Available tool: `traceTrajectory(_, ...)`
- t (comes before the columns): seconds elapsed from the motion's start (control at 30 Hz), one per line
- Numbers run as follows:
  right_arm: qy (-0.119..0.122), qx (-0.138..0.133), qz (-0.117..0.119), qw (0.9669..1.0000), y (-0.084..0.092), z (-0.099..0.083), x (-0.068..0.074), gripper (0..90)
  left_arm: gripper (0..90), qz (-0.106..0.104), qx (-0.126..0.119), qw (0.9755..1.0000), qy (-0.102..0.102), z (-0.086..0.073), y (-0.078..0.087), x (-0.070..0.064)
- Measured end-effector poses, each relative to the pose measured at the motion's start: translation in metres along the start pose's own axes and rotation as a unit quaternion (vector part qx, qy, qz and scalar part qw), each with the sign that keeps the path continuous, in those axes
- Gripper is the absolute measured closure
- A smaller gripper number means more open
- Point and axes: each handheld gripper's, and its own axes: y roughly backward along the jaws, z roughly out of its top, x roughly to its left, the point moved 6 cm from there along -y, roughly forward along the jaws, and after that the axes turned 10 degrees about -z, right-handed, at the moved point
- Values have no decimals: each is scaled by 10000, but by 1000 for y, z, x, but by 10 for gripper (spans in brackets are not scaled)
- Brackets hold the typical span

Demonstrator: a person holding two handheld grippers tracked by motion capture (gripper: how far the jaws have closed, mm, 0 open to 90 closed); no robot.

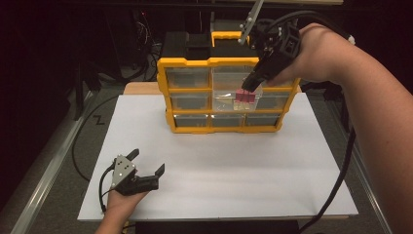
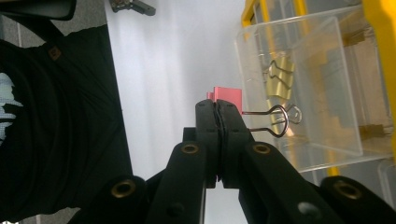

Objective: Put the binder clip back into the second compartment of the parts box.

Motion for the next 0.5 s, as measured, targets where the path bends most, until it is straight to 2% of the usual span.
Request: traceTrajectory(0.5, -50, 31, -191, 9998, -3, 16, -24, 900, 4, -4, -10, 10000, 14, 0, 0, 1)
